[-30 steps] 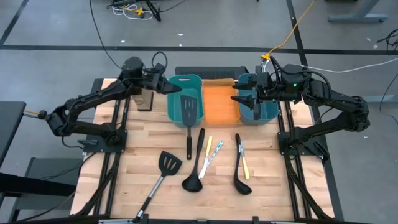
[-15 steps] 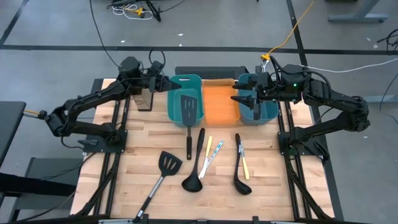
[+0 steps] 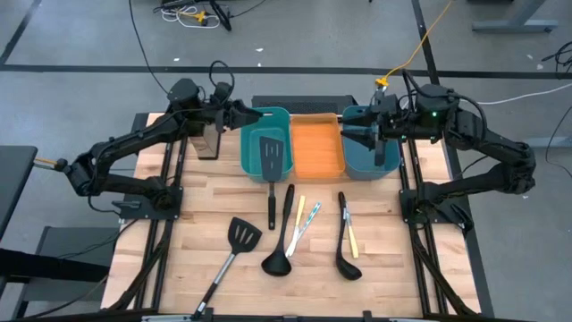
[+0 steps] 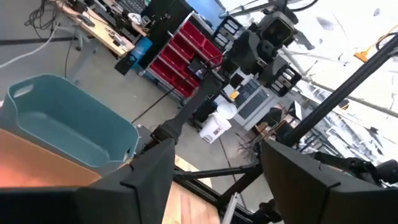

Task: Pick & Place Kitchen Items
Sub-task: Put the top black spatula into the green bin

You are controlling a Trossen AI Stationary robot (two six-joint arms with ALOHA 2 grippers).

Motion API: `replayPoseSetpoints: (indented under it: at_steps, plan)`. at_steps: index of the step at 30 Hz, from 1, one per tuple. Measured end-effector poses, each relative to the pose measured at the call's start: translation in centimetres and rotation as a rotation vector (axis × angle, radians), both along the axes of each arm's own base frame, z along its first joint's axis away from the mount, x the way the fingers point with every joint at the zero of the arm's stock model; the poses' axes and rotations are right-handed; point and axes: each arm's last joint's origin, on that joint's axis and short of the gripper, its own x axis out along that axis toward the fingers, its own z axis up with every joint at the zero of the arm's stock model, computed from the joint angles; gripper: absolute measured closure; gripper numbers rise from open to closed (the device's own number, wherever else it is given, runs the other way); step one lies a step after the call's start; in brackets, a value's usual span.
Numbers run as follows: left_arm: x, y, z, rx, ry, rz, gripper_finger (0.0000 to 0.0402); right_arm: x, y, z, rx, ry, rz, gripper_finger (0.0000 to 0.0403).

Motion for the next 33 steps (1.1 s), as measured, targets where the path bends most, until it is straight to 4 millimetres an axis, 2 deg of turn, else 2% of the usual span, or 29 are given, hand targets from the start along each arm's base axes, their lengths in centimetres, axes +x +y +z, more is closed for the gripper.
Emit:
replayPoseSetpoints:
  at_steps: [4,10,15,19,24,33]
  plan:
    - [0.1,0.0,1.5,0.057,0.029,0.024,0.0158,-0.2,-0.7,-0.2,0.007,0.019,-0.011,0.0267]
    - [-0.1,-0.3,3.9,0.179,0.177,0.109,0.0171,-0.5,-1.5,-0.5,0.002,0.049,-0.008,0.0289]
    - [-0.6,-1.2,6.0,0.299,0.313,0.231,0.0172,-0.7,-2.1,-0.5,-0.007,0.048,0.002,0.0307]
    - [-0.6,-1.8,7.1,0.355,0.350,0.288,0.0172,-0.9,-2.5,-0.5,-0.018,0.049,-0.015,0.0321]
    - [-0.6,-2.1,7.0,0.355,0.402,0.353,0.0174,-0.7,-2.8,-1.1,-0.028,0.062,-0.039,0.0339]
    - [1.1,-4.8,6.4,0.388,0.455,0.370,0.0189,0.1,-3.1,-5.8,0.054,0.010,-0.049,0.0367]
